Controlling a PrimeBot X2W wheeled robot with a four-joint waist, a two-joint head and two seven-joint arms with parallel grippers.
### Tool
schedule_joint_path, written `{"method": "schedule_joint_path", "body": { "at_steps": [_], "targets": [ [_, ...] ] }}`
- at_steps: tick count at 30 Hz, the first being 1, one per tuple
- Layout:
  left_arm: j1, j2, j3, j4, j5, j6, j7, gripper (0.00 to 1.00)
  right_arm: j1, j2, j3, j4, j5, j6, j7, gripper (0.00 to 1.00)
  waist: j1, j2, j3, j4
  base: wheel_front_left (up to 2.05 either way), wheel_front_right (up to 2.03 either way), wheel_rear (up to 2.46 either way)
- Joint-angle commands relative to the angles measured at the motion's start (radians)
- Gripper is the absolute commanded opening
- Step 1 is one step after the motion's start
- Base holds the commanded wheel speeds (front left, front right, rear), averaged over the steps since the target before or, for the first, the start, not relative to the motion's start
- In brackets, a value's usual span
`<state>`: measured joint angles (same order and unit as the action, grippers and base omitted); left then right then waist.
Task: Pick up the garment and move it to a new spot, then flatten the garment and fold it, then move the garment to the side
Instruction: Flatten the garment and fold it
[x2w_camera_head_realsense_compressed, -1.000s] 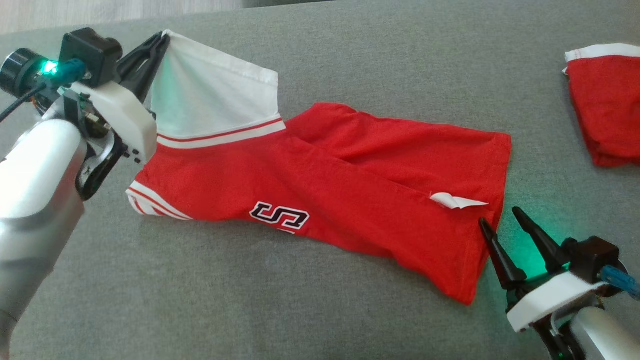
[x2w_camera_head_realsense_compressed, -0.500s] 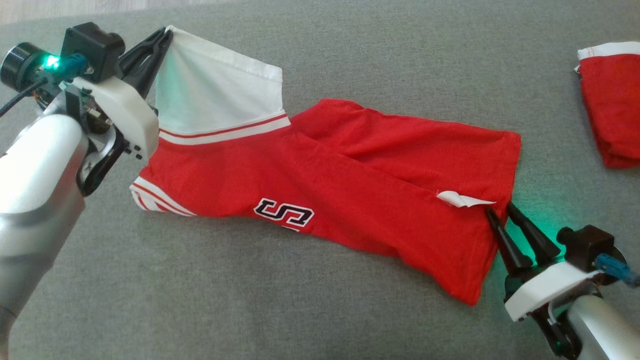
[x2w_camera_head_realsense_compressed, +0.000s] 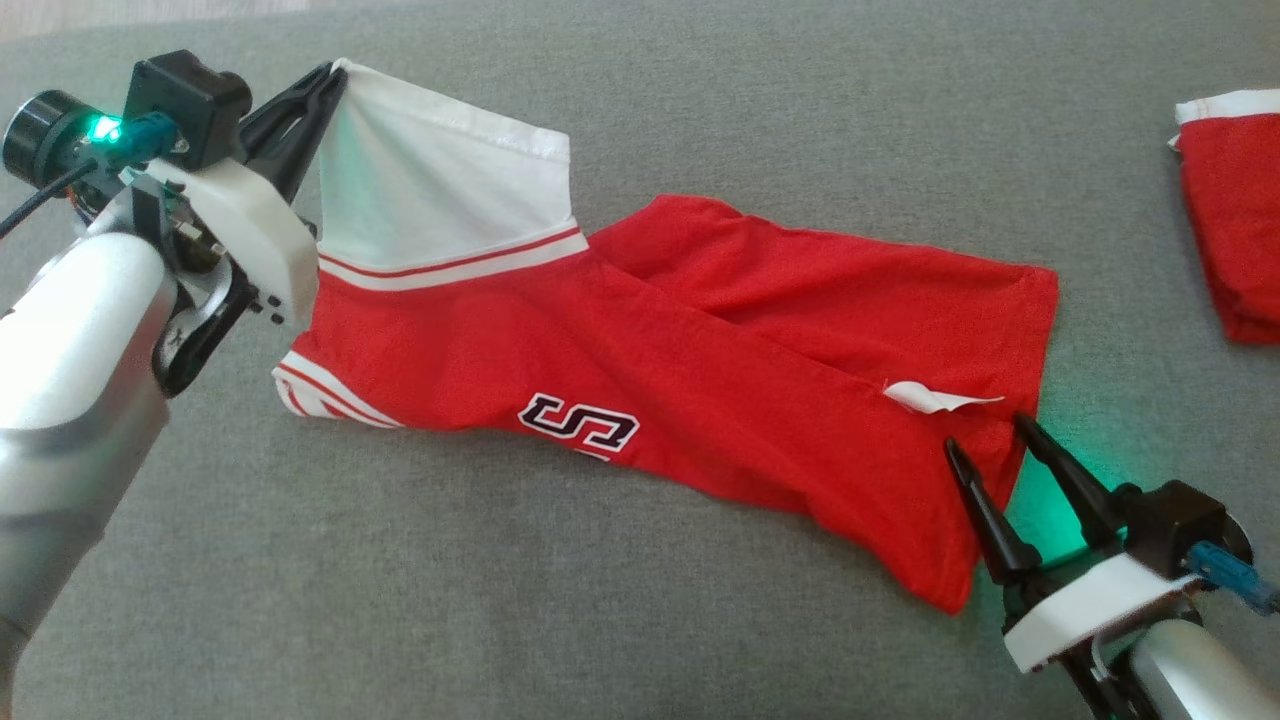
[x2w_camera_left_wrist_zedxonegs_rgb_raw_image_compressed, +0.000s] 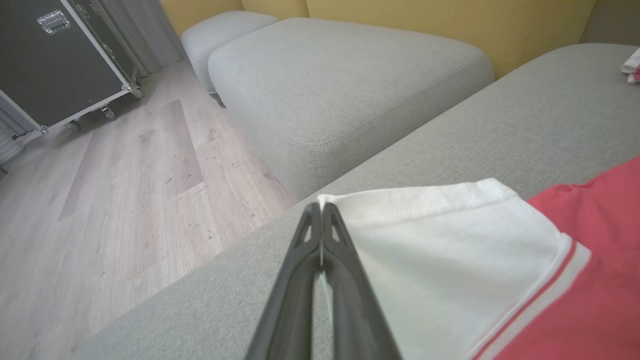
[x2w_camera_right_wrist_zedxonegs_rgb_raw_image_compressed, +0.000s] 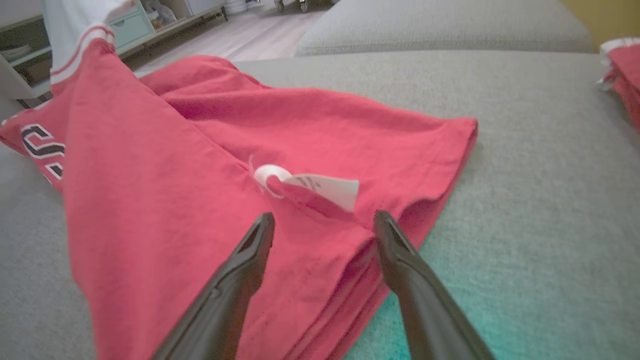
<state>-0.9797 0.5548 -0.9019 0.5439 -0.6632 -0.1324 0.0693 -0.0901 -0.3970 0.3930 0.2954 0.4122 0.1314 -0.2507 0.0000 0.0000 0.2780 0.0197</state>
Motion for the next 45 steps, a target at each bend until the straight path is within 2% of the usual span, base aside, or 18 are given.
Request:
{"method": "schedule_joint_path", "body": {
  "at_steps": [1,10,11,12,13,14,15,16,20,23,27,31,35,36,40,45],
  "targets": [
    [-0.066,0.045,0.042,-0.021,-0.008,0.002,0.002,0.0,-0.004,-0.031,0.018,-0.006,0.013,-0.001,-0.011,1.0,0.0,0.0,0.003,0.003,0.0,0.0,0.0],
    [-0.068,0.052,0.037,-0.025,-0.012,0.005,0.004,0.0,-0.06,-0.033,0.042,0.083,0.054,-0.001,-0.011,0.99,0.0,0.0,0.01,0.006,0.0,0.0,0.0],
    [-0.067,0.053,0.037,-0.025,-0.012,0.005,0.005,0.0,-0.063,-0.033,0.045,0.087,0.058,-0.001,-0.011,0.9,0.0,0.0,0.009,0.006,0.0,0.0,0.0],
    [-0.066,0.053,0.036,-0.025,-0.014,0.005,0.004,0.0,-0.065,-0.032,0.047,0.088,0.061,-0.001,-0.011,0.74,0.0,0.0,0.008,0.006,0.0,0.0,0.0],
    [-0.065,0.054,0.036,-0.024,-0.015,0.005,0.004,0.0,-0.066,-0.031,0.05,0.088,0.066,-0.001,-0.011,0.48,0.0,0.0,0.007,0.005,0.0,0.0,0.0],
    [-0.063,0.055,0.035,-0.023,-0.017,0.005,0.003,0.0,-0.067,-0.03,0.054,0.086,0.07,-0.001,-0.011,0.29,0.0,0.0,0.005,0.005,0.0,0.0,0.0],
    [-0.061,0.055,0.035,-0.023,-0.018,0.005,0.003,0.0,-0.067,-0.03,0.058,0.085,0.074,-0.001,-0.011,0.05,0.0,0.0,0.004,0.005,0.0,0.0,0.0],
    [-0.06,0.056,0.035,-0.022,-0.02,0.005,0.002,0.0,-0.067,-0.03,0.061,0.084,0.078,-0.001,-0.011,0.0,0.0,0.0,0.004,0.005,0.0,0.0,0.0],
    [-0.055,0.056,0.034,-0.017,-0.021,0.013,-0.003,0.0,-0.07,-0.036,0.07,0.078,0.086,-0.001,-0.011,0.0,0.0,0.0,-0.003,0.004,0.0,0.0,0.0],
    [-0.044,0.056,0.033,-0.012,-0.018,0.02,-0.024,0.0,-0.068,-0.045,0.039,0.043,0.061,-0.001,-0.011,0.0,0.0,0.0,-0.025,0.002,0.0,0.0,0.0],
    [-0.027,0.066,0.036,-0.016,-0.013,0.026,-0.067,0.0,-0.056,-0.06,-0.051,-0.045,0.012,-0.001,-0.011,0.0,0.0,0.0,-0.073,-0.008,0.0,0.0,0.0],
    [-0.014,0.085,0.044,-0.042,-0.003,0.035,-0.125,0.0,-0.056,-0.104,-0.142,-0.145,-0.036,-0.001,-0.011,0.0,0.0,0.0,-0.141,-0.021,0.0,0.0,0.0],
    [0.01,0.106,0.069,-0.078,-0.009,0.075,-0.164,0.0,-0.08,-0.169,-0.19,-0.219,-0.055,-0.001,-0.01,0.0,0.0,0.0,-0.221,-0.034,0.0,0.0,0.0],
    [0.01,0.106,0.069,-0.078,-0.009,0.075,-0.164,0.0,-0.08,-0.169,-0.19,-0.219,-0.055,-0.001,-0.01,0.0,0.0,0.0,-0.221,-0.034,0.0,0.0,0.0],
    [0.016,0.131,0.107,-0.149,-0.011,0.129,-0.206,0.0,-0.129,-0.232,-0.225,-0.297,-0.048,-0.001,0.036,0.0,0.0,0.0,-0.292,-0.041,0.0,0.0,0.0],
    [-0.046,0.161,0.179,-0.275,-0.003,0.199,-0.25,0.0,-0.246,-0.315,-0.258,-0.383,-0.031,-0.001,0.108,0.0,0.0,0.0,-0.319,-0.039,0.0,0.0,0.0]
  ]
}}
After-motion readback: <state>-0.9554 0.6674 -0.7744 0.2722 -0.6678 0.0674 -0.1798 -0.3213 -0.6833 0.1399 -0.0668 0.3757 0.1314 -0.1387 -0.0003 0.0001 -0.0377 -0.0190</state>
